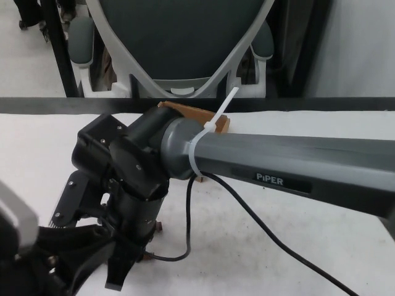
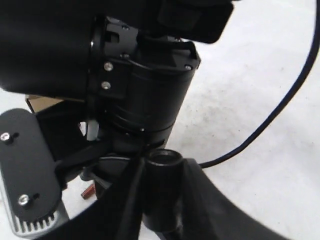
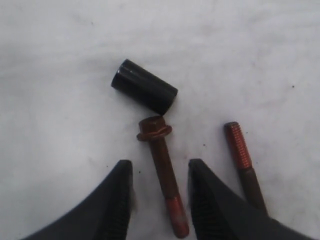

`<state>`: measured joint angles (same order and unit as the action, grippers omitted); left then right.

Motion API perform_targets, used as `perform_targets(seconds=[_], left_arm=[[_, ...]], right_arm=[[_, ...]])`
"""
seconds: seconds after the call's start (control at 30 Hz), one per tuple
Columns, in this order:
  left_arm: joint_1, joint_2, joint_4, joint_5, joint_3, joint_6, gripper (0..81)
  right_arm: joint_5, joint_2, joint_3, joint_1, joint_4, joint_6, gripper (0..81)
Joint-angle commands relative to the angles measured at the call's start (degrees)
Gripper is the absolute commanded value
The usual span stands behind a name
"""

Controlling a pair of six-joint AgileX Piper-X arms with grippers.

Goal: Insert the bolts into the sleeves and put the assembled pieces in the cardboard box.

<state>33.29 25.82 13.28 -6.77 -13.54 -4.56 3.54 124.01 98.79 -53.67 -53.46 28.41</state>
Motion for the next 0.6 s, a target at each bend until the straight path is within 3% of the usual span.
perform_targets(seconds=[0.0,0.27,0.57], left_arm=[[-0.1,-5.0,-1.5,1.3,2.4,0.8,0.8],[-0.1,-15.6,-1.6,0.8,8.2,3.3,0.8],[-0.1,-16.8,-1.6,-0.2,8.6,3.3,0.8]], right_arm=[[0.6,0.4,1.2,-0.1,-0.4,0.7,35.1],[0.6,0.4,1.2,0.0,-0.3,0.7,35.1],[3.0,1.4,1.2,0.0,-2.0,0.1,35.1]])
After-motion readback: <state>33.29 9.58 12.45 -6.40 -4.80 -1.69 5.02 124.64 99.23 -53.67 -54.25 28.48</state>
